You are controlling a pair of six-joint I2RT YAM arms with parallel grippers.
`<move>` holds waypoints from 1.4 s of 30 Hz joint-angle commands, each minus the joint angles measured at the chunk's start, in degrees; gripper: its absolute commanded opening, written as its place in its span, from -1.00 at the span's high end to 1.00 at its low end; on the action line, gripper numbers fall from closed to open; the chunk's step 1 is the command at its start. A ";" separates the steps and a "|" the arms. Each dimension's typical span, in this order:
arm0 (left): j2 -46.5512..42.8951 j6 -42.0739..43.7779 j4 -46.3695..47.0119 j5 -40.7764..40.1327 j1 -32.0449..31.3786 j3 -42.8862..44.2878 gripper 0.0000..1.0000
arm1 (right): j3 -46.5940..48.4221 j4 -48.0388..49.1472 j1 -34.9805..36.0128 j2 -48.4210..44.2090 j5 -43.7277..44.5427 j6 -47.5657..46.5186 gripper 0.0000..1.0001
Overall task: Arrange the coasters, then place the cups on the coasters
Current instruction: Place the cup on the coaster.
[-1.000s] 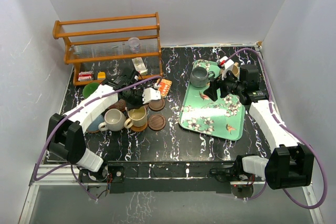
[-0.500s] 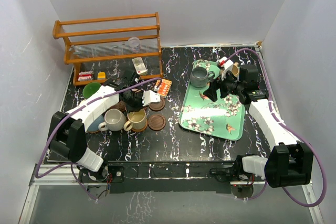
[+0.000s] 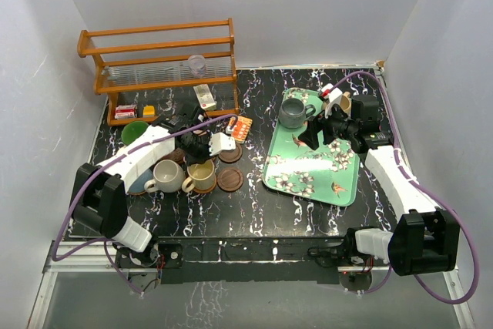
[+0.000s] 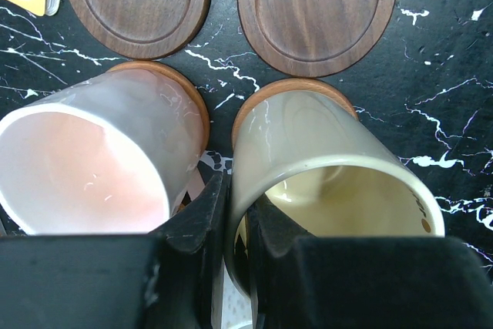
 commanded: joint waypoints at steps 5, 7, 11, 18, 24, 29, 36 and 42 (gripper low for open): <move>0.45 0.31 -0.39 2.87 0.38 -0.44 1.00 | 0.02 1.74 -0.53 0.11 -1.20 -0.61 -0.50; 0.60 0.31 -0.10 2.71 0.38 -0.67 1.00 | 0.02 1.77 -0.56 0.07 -1.28 -0.62 -0.50; 0.90 0.40 -0.65 2.69 0.38 -0.46 1.00 | 0.00 1.72 -0.57 0.16 -1.37 -0.62 -0.51; 1.09 0.06 -0.20 2.35 0.40 -1.03 1.00 | 0.01 1.67 -0.68 0.16 -1.59 -0.59 -0.52; 0.77 -0.04 -0.06 2.26 0.38 -1.16 1.00 | -0.07 1.60 -0.83 0.08 -1.73 -0.66 -0.52; 0.82 -0.12 -0.31 2.34 0.38 -1.08 0.62 | -0.07 1.56 -1.02 -0.02 -1.81 -0.70 -0.53; -0.36 -0.30 -1.40 1.90 0.38 0.15 0.54 | -0.12 1.40 -1.24 -0.54 -2.23 -0.67 -0.54; -2.27 -1.06 -2.27 1.94 0.39 1.27 0.24 | 0.16 1.05 -1.26 -0.27 -2.38 -1.03 -0.54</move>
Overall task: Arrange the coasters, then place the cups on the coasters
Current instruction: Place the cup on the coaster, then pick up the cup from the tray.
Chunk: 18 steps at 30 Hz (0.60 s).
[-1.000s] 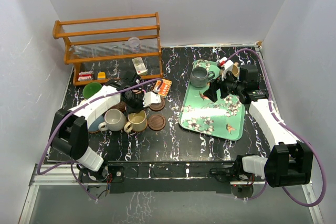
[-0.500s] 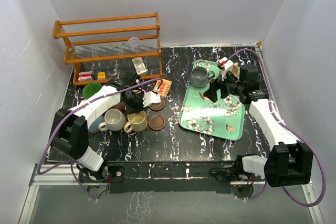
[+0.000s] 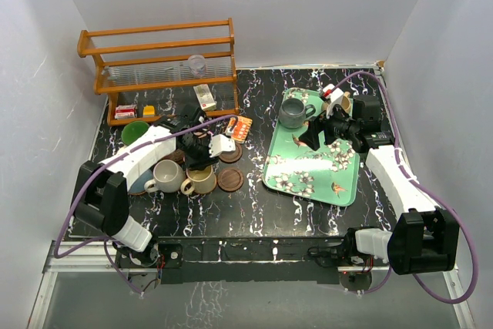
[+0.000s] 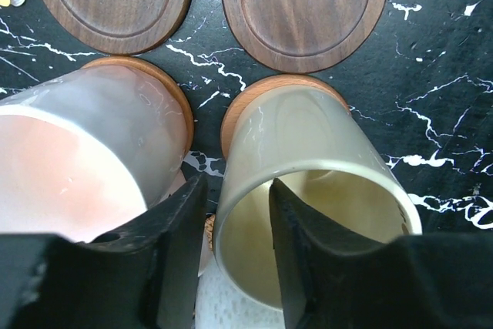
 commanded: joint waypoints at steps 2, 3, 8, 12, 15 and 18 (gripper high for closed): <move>-4.42 -0.72 -2.01 1.43 0.31 2.40 0.17 | 0.38 1.31 -0.29 -0.42 -1.01 -0.90 -0.55; -4.85 -0.97 -1.90 1.26 0.31 2.55 0.14 | 0.52 1.14 -0.31 -0.41 -1.01 -1.01 -0.55; -7.27 -2.07 -1.62 1.75 0.31 3.33 -0.06 | 2.16 -0.64 -0.31 0.42 -1.00 -2.12 -0.59; -8.65 -2.93 -1.90 2.15 0.36 4.36 -0.18 | 4.98 -4.96 -0.33 2.86 -1.07 -4.29 -0.64; -9.77 -3.67 -2.23 2.02 0.33 5.09 -0.25 | 6.89 -9.06 -0.28 4.51 -0.69 -5.77 -0.69; -12.05 -4.98 -2.23 2.01 0.32 5.80 -0.35 | 7.88 -10.99 -0.28 5.23 0.70 -6.29 -0.76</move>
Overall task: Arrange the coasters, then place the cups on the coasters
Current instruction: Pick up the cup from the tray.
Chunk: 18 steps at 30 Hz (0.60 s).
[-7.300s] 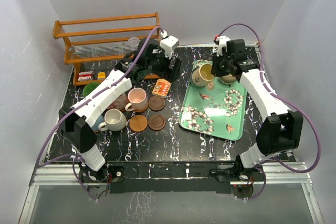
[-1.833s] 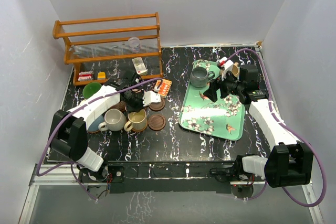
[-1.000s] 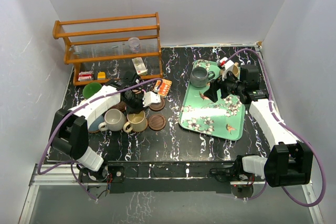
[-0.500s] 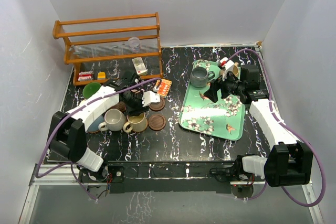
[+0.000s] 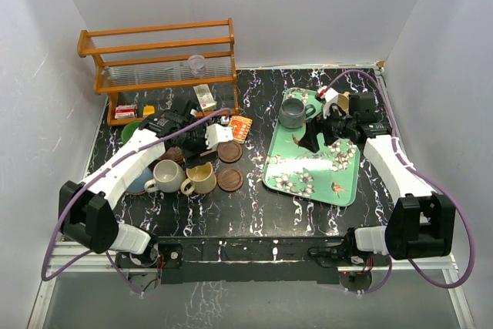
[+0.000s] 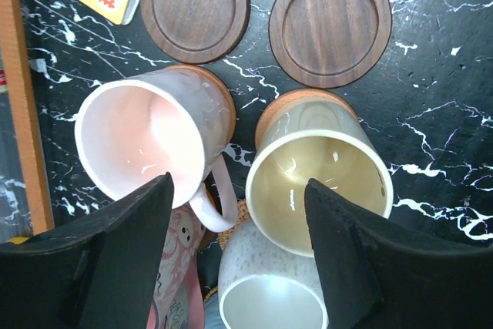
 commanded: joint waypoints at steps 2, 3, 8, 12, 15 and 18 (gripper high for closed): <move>-5.48 -3.07 -1.47 2.11 0.39 3.41 -0.40 | 4.14 -3.85 -0.21 0.17 1.79 -2.40 -0.79; -5.81 -3.84 -1.35 2.25 0.49 3.68 -0.43 | 4.11 -4.02 -0.25 0.05 2.53 -2.40 -0.81; -6.88 -7.60 -0.06 1.78 1.07 5.59 -0.59 | 5.17 -4.84 -0.26 -0.58 6.41 -1.32 -0.87; -6.40 -11.29 1.07 1.49 2.03 8.53 -0.68 | 6.77 -5.00 -0.24 -0.69 10.86 -0.12 -0.91; -5.15 -14.36 2.79 1.28 2.56 10.37 -0.74 | 8.48 -5.24 -0.22 -0.46 12.78 0.47 -0.94; -3.60 -18.09 5.60 -0.95 2.60 11.84 -0.77 | 11.38 -6.35 -0.27 0.65 14.40 0.97 -0.95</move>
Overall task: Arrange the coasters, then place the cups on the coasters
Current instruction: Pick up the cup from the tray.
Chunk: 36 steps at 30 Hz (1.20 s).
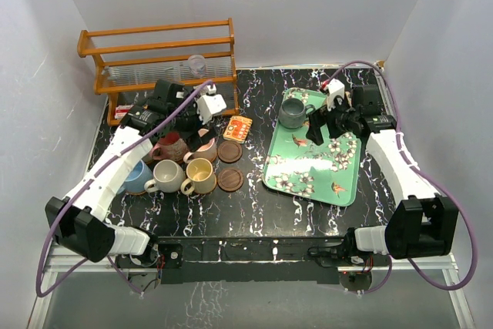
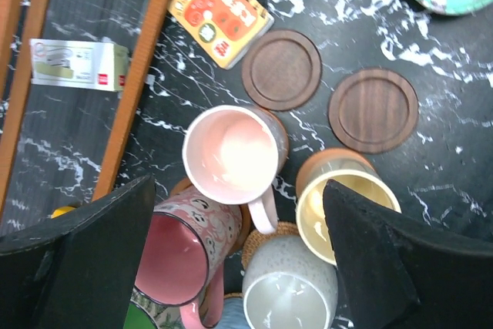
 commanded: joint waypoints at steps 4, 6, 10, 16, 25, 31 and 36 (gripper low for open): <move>3.68 -10.07 6.21 -3.53 0.47 4.93 -0.83 | 12.50 -3.73 -0.17 2.97 6.51 0.32 -0.96; 4.66 -11.35 7.06 -4.22 0.51 5.42 -0.87 | 15.44 -4.91 -0.25 4.63 8.58 0.06 -0.96; 5.91 -12.48 8.28 -4.72 0.47 5.32 -0.91 | 20.14 -5.91 -0.17 7.70 11.96 -0.94 -0.96; 7.92 -14.46 7.97 -2.74 0.44 5.96 -0.91 | 27.40 -7.00 -0.50 15.40 17.29 -2.73 -0.92; 13.45 -14.49 7.49 -2.78 0.44 9.09 -0.91 | 37.51 -8.24 -6.13 27.92 18.82 -0.79 -0.81; 16.69 -15.62 7.38 -0.41 0.37 10.30 -0.92 | 40.45 -7.64 -9.07 34.32 21.73 4.30 -0.61; 17.34 -15.86 6.97 0.54 0.37 10.25 -0.92 | 40.53 -6.83 -9.92 37.28 25.10 7.51 -0.42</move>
